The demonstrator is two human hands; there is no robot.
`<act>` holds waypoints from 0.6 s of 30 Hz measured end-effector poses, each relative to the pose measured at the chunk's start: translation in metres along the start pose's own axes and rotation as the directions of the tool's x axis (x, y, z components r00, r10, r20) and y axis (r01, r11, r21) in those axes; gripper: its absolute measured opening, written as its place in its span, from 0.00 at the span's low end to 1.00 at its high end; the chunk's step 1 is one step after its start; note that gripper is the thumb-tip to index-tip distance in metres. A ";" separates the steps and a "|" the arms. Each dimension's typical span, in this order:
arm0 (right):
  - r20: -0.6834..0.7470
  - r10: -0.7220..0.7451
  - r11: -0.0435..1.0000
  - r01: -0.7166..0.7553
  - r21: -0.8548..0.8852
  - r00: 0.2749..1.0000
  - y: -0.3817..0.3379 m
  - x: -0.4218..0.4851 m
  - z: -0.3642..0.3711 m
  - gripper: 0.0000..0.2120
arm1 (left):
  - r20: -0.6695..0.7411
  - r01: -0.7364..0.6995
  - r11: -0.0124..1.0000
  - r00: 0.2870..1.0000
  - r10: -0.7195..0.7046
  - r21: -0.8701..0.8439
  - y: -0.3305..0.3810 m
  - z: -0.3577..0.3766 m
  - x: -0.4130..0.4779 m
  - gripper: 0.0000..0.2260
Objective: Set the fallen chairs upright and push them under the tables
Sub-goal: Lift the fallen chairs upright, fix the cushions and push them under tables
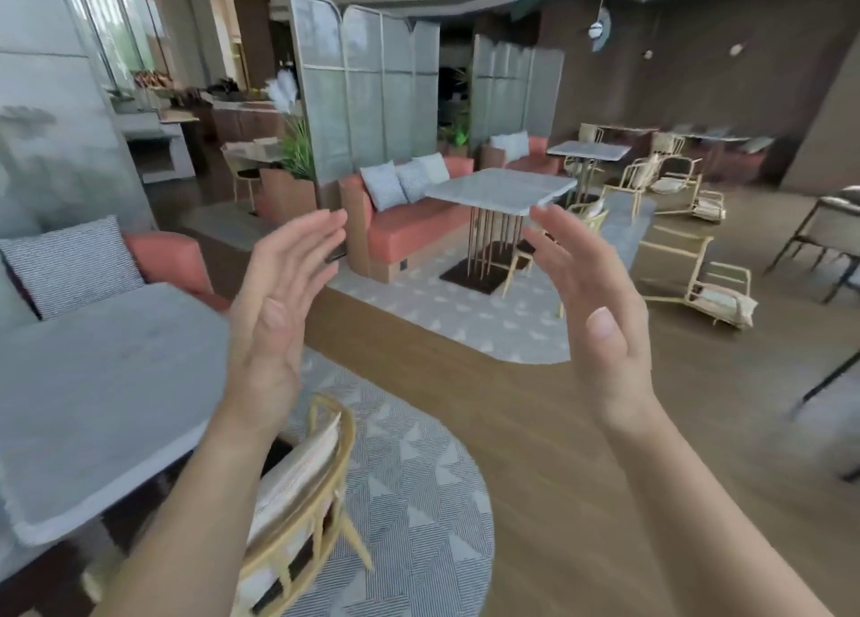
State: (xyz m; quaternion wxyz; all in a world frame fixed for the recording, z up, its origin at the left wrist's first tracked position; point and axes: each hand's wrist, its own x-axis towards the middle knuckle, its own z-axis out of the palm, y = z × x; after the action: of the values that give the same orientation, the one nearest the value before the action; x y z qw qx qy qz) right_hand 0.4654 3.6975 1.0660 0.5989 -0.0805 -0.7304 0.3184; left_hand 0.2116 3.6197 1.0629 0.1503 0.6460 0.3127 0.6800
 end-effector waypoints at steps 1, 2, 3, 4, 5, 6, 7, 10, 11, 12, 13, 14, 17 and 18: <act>-0.009 -0.006 1.000 0.005 -0.020 1.000 0.013 0.008 -0.020 0.44 | 0.014 -0.003 1.000 1.000 0.003 -0.010 -0.015 0.016 0.015 0.35; -0.018 -0.002 0.999 0.001 -0.035 1.000 0.026 0.014 -0.038 0.44 | 0.022 0.004 1.000 1.000 -0.003 -0.026 -0.029 0.030 0.027 0.35; -0.030 0.000 0.999 -0.002 -0.048 1.000 0.040 0.019 -0.055 0.45 | 0.034 0.009 0.999 0.999 -0.008 -0.039 -0.046 0.044 0.040 0.35; -0.044 0.009 0.998 -0.012 -0.061 0.999 0.055 0.024 -0.070 0.46 | 0.044 0.012 0.999 0.999 -0.010 -0.050 -0.063 0.057 0.051 0.35; -0.060 0.019 0.997 -0.024 -0.075 0.998 0.073 0.029 -0.088 0.47 | 0.059 0.014 0.998 0.998 -0.010 -0.059 -0.084 0.072 0.063 0.35; -0.074 0.030 0.995 -0.037 -0.091 0.997 0.090 0.033 -0.104 0.48 | 0.070 0.014 0.997 0.997 -0.009 -0.071 -0.104 0.085 0.073 0.35; -0.084 0.028 0.994 -0.037 -0.107 0.996 0.108 0.040 -0.121 0.48 | 0.081 0.011 0.996 0.997 -0.004 -0.087 -0.128 0.101 0.086 0.35; -0.115 0.025 0.986 -0.044 -0.161 0.993 0.153 0.066 -0.174 0.44 | 0.103 0.010 0.986 0.995 0.007 -0.168 -0.196 0.150 0.132 0.35; -0.136 0.028 0.983 -0.052 -0.178 0.990 0.168 0.077 -0.193 0.43 | 0.116 0.013 0.981 0.993 0.010 -0.194 -0.219 0.168 0.151 0.35; -0.160 0.031 0.978 -0.063 -0.199 0.987 0.180 0.088 -0.214 0.42 | 0.131 0.016 0.975 0.991 0.014 -0.221 -0.241 0.188 0.170 0.35; -0.182 0.031 0.972 -0.072 -0.224 0.983 0.194 0.098 -0.235 0.42 | 0.148 0.015 0.971 0.989 0.021 -0.239 -0.261 0.209 0.188 0.34; -0.199 0.031 0.965 -0.081 -0.250 0.980 0.206 0.107 -0.257 0.42 | 0.162 0.012 0.967 0.986 0.031 -0.256 -0.280 0.231 0.208 0.33; -0.247 0.035 0.936 -0.118 -0.330 0.968 0.240 0.131 -0.324 0.44 | 0.206 0.025 0.947 0.977 0.044 -0.320 -0.333 0.299 0.264 0.33; -0.255 0.032 0.930 -0.122 -0.347 0.967 0.251 0.135 -0.344 0.44 | 0.216 0.030 0.940 0.975 0.047 -0.340 -0.348 0.318 0.278 0.32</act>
State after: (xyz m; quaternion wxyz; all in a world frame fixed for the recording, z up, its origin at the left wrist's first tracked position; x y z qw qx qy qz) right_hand 0.6818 4.0883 1.0637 0.6463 -0.2561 -0.6931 0.1905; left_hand 0.4177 4.1260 1.0557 0.2908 0.6830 0.1689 0.6484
